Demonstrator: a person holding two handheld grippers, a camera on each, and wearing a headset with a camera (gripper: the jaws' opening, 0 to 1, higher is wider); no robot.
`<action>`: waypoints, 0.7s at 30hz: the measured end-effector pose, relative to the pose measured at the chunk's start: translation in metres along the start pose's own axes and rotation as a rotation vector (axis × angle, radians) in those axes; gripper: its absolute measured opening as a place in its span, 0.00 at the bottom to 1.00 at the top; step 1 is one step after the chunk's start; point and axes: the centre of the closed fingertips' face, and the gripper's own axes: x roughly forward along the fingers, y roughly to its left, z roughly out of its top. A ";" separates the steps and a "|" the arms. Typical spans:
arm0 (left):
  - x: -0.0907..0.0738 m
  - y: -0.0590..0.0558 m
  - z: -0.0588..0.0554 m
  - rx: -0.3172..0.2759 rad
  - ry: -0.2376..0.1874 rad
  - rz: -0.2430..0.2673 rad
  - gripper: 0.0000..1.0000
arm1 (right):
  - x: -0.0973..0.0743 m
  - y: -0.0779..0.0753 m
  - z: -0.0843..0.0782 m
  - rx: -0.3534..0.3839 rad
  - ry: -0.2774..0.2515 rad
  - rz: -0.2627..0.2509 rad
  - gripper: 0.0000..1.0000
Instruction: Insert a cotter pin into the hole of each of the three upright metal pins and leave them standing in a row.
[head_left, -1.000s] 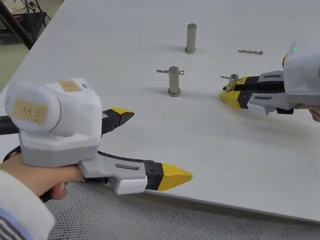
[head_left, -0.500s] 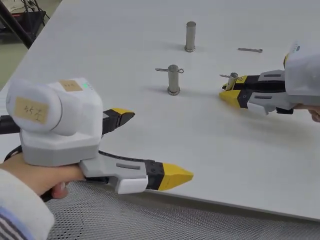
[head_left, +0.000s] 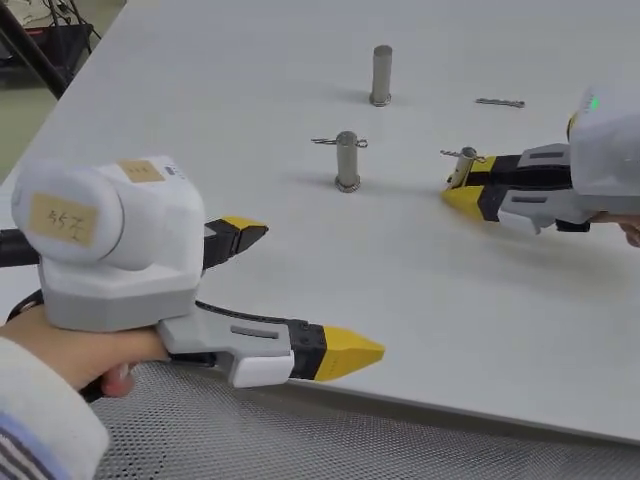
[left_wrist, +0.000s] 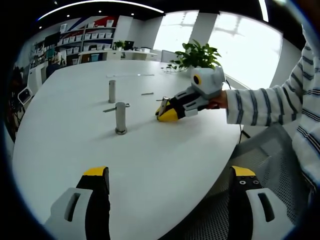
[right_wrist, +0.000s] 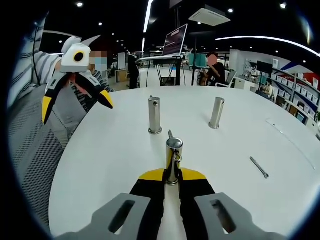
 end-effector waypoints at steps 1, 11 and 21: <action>0.000 0.000 0.000 0.000 0.000 0.000 0.99 | 0.000 -0.001 -0.001 0.001 0.000 0.001 0.05; 0.000 0.000 0.003 -0.003 -0.011 -0.002 0.99 | -0.007 -0.004 0.000 0.025 -0.009 -0.001 0.09; -0.005 0.004 0.005 -0.006 -0.032 0.001 0.99 | -0.022 0.008 0.004 0.046 0.005 -0.021 0.17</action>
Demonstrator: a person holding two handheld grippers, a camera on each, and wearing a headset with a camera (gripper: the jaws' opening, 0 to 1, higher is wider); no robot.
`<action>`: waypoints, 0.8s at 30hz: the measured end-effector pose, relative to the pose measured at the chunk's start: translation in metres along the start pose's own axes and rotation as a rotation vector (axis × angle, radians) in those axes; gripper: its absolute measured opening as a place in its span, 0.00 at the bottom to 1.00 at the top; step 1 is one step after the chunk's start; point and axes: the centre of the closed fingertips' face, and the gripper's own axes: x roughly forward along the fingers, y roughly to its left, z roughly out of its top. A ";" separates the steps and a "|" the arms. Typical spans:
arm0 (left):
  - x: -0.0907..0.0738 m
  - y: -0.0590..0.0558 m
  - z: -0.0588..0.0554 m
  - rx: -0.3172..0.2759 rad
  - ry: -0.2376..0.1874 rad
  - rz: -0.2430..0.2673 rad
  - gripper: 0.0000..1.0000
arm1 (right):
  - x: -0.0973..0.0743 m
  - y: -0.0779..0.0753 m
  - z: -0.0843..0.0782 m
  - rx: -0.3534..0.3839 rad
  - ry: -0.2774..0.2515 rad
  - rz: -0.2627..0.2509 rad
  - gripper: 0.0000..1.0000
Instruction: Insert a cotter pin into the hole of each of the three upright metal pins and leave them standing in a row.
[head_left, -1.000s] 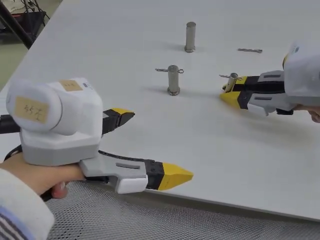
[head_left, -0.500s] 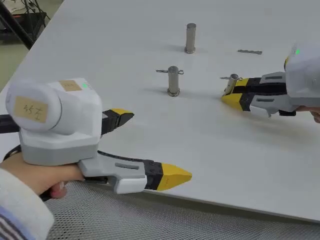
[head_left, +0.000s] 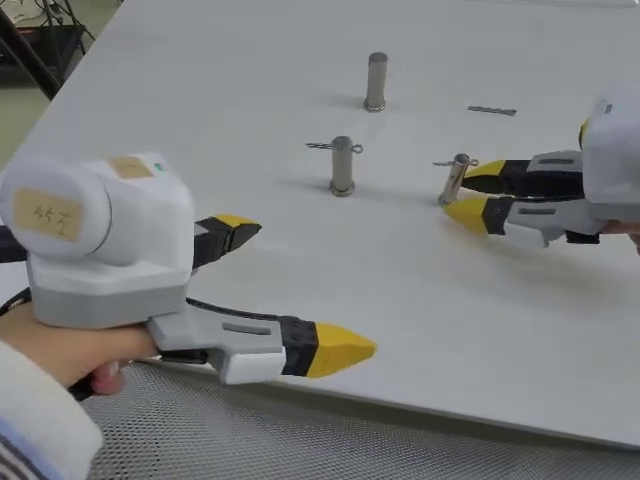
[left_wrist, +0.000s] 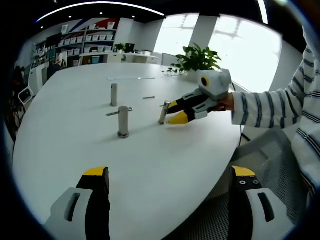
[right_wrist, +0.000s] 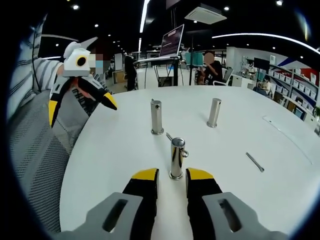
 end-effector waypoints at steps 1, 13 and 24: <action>-0.001 0.001 0.001 -0.002 -0.006 0.000 0.99 | -0.004 0.002 0.002 0.012 -0.006 -0.006 0.18; -0.020 0.015 0.023 0.002 -0.095 0.022 0.99 | -0.067 0.002 0.029 0.193 -0.114 -0.184 0.46; -0.032 0.031 0.041 -0.013 -0.158 0.045 0.99 | -0.111 0.008 0.034 0.369 -0.173 -0.335 0.78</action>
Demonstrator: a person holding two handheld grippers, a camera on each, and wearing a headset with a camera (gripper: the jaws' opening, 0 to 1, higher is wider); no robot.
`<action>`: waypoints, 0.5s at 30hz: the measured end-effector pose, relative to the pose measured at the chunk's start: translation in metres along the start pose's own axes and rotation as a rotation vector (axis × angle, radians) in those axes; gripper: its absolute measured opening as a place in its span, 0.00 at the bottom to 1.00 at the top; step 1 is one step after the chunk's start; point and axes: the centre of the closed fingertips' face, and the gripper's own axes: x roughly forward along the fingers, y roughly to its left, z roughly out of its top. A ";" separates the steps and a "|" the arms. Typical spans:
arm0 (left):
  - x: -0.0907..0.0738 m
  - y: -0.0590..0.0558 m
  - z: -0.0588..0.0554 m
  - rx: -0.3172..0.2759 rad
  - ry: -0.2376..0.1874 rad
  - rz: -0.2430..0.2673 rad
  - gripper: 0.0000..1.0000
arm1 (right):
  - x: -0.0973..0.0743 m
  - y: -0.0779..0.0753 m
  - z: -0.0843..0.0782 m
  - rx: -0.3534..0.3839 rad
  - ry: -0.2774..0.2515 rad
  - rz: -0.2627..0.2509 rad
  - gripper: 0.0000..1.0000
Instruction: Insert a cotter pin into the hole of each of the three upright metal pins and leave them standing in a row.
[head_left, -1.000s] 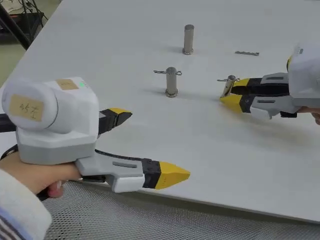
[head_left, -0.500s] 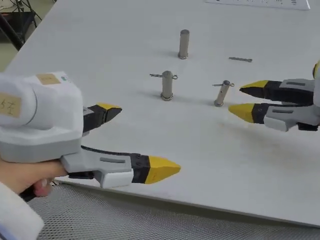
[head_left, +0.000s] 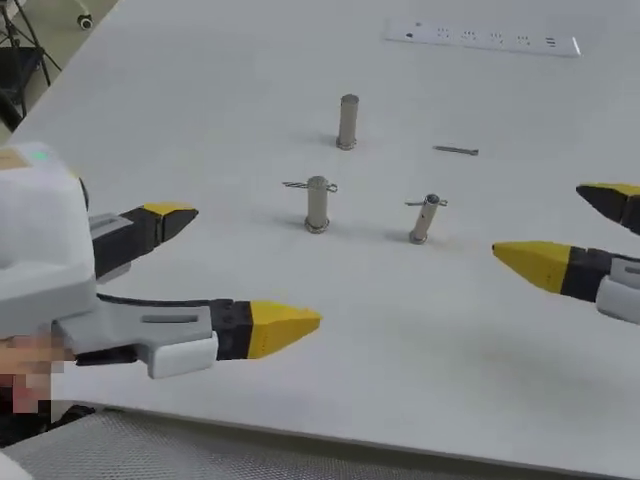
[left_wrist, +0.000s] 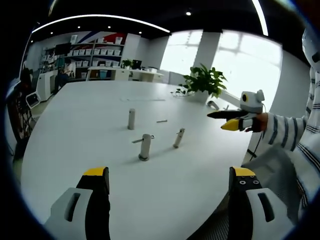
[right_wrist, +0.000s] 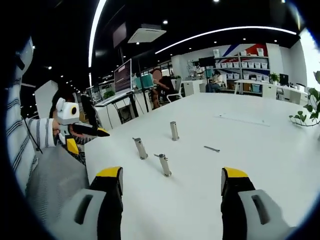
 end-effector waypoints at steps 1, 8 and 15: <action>0.000 0.001 0.001 -0.003 -0.002 0.000 0.99 | -0.004 0.001 0.000 0.012 -0.003 -0.008 0.81; 0.002 0.010 0.012 -0.013 -0.023 -0.003 0.99 | -0.020 0.001 -0.014 0.038 0.054 -0.080 0.95; 0.008 0.018 0.022 -0.009 -0.026 -0.010 0.99 | -0.027 0.001 -0.023 0.067 0.082 -0.130 0.98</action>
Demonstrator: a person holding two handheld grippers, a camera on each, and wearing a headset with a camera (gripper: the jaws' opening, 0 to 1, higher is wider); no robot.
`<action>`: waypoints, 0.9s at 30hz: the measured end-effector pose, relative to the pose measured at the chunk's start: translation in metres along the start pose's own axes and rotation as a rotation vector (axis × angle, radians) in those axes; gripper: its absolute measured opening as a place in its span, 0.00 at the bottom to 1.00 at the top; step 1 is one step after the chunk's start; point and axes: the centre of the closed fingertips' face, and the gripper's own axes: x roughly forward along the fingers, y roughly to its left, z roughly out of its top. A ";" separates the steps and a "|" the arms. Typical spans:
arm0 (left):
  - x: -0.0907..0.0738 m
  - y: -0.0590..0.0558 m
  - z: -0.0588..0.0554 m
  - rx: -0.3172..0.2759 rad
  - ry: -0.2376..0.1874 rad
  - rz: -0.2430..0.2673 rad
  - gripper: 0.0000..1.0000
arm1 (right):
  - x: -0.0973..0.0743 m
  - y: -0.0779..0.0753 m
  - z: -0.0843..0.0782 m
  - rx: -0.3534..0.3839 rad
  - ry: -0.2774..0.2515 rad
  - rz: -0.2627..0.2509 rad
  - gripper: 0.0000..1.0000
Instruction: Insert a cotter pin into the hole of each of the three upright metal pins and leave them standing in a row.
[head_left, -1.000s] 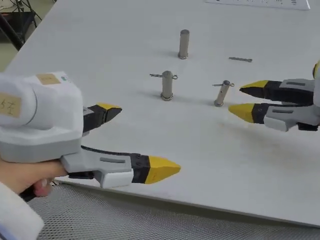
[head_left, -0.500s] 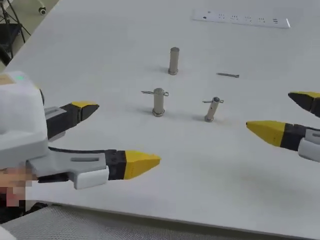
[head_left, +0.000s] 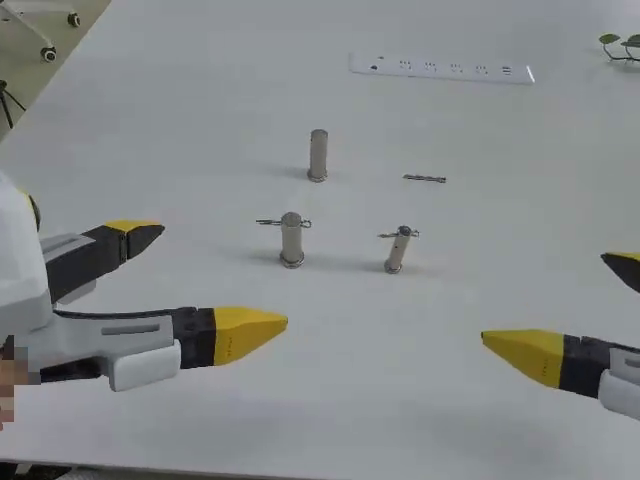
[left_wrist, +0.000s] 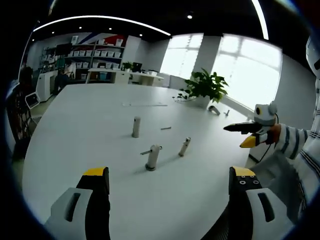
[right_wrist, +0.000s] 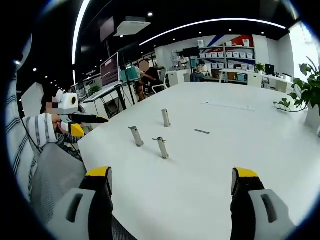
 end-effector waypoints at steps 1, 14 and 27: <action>0.002 0.002 0.002 0.002 -0.001 -0.002 0.99 | -0.001 -0.001 0.000 -0.001 -0.005 -0.011 0.98; 0.035 0.034 0.048 0.052 -0.031 -0.011 0.99 | -0.016 -0.010 0.000 0.033 -0.010 -0.095 0.96; 0.097 0.058 0.093 0.184 0.017 -0.046 0.89 | -0.025 -0.013 -0.007 0.077 -0.008 -0.136 0.93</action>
